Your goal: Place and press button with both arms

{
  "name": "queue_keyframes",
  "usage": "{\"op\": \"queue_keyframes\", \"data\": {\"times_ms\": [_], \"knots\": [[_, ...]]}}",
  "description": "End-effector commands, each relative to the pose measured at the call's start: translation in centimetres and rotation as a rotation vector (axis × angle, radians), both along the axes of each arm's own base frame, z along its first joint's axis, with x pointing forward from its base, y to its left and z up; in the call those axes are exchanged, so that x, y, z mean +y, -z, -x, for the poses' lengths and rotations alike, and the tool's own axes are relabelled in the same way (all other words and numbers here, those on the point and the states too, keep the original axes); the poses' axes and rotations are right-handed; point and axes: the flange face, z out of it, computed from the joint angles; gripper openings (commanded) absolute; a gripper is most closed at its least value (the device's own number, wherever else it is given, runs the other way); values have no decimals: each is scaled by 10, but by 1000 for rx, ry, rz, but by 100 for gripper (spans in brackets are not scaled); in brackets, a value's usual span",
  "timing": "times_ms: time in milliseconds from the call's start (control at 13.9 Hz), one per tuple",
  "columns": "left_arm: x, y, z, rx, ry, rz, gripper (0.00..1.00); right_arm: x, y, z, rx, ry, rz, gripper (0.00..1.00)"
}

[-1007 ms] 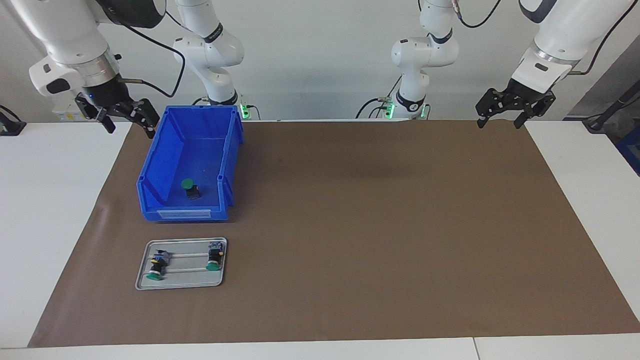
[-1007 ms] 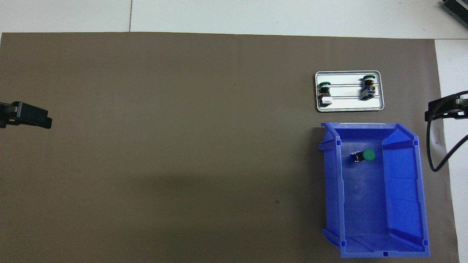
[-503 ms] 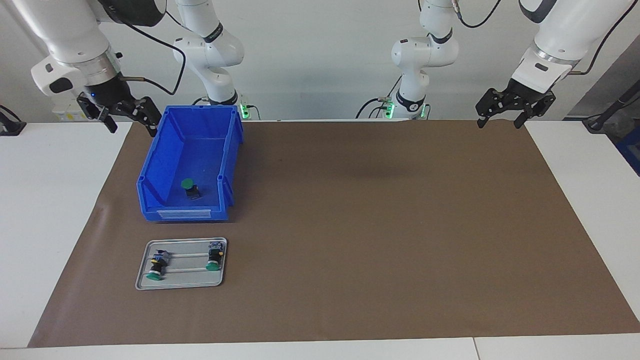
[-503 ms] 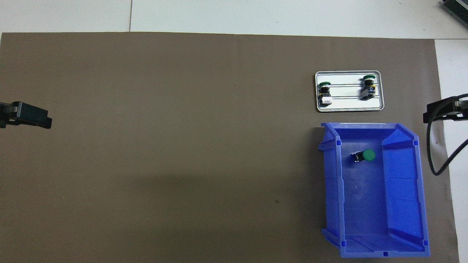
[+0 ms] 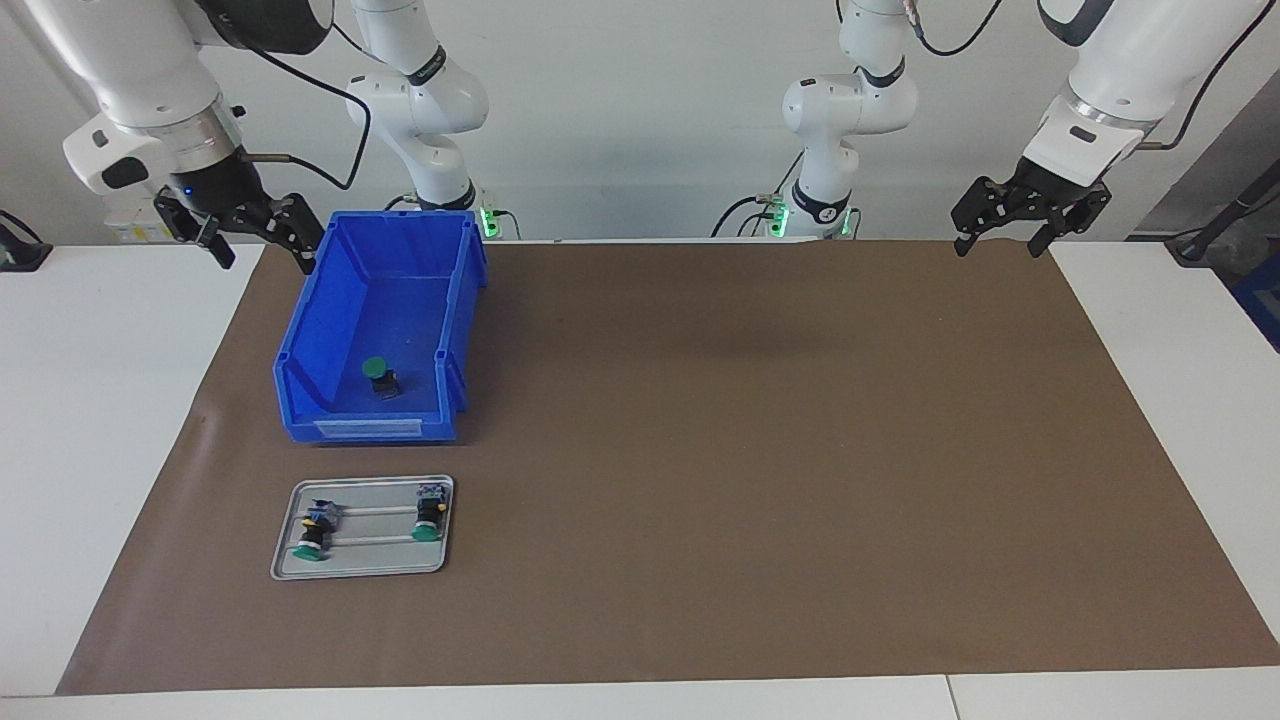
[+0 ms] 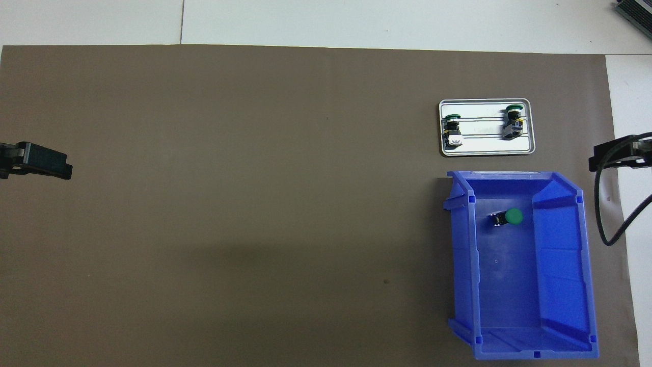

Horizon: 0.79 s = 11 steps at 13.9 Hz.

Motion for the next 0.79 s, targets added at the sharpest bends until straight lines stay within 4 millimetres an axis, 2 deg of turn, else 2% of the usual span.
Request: {"op": "queue_keyframes", "data": {"times_ms": [0,719], "knots": [[2,1,5,7,-7,-17,100,0,1,6,-13,-22,13,100],[2,0,5,6,-7,-17,100,1,1,6,-13,9,14,100]]}}
